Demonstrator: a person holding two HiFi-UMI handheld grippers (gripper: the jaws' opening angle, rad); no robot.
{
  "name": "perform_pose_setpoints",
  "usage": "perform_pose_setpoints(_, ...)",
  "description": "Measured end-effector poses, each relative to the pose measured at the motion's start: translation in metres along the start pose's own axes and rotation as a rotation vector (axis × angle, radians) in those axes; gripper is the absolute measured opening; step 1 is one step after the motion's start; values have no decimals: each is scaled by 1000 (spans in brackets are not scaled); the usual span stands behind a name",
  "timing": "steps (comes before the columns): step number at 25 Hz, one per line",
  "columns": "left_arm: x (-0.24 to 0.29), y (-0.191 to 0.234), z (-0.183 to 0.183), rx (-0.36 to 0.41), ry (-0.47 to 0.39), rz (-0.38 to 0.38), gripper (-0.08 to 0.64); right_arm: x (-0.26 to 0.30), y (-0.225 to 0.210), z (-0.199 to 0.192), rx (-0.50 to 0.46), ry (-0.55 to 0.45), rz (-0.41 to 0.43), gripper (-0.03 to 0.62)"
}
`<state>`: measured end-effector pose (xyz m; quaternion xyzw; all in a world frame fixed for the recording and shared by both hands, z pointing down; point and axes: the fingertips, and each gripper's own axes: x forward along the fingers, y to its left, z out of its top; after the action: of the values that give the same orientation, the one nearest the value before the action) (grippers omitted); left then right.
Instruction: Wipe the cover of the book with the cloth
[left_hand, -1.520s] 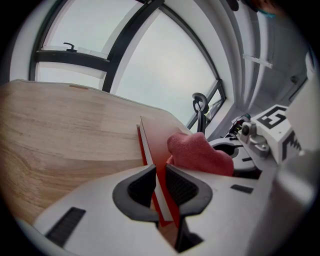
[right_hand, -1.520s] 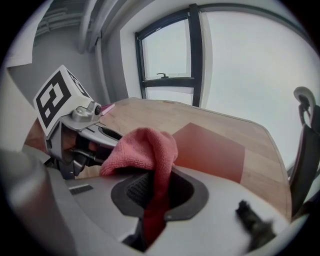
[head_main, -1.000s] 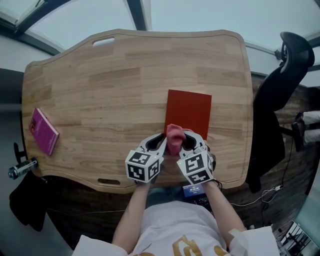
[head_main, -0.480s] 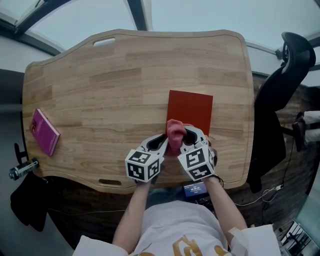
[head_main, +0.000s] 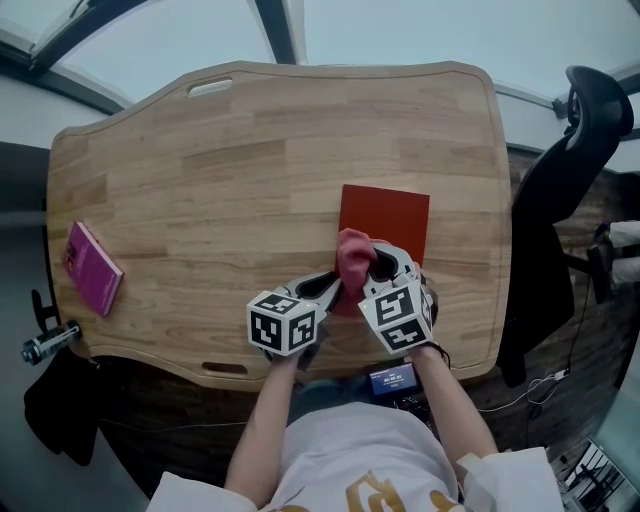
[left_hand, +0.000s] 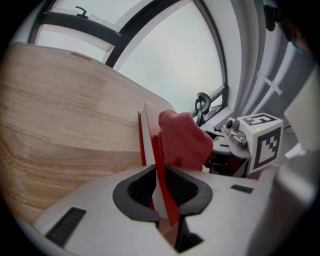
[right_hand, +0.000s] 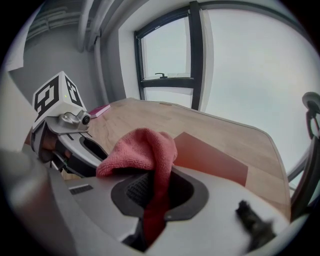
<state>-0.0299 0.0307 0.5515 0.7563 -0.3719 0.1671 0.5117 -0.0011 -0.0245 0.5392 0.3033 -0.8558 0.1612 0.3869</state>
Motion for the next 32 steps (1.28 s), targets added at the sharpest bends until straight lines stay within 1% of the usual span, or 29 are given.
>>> perform_pose_setpoints(9,1,0,0,7,30,-4,64,7,-7,8,8,-2,-3,58)
perform_pose_setpoints(14,1,0,0,1,31,-3,64,11,-11,12,13,-3,-1,58)
perform_pose_setpoints(20,2,0,-1,-4,53,-21,64,14,-15,16,18,-14,2,58)
perform_pose_setpoints(32,2,0,-1,-21,54,-34,63,23,-27,28,52,-28,7,58)
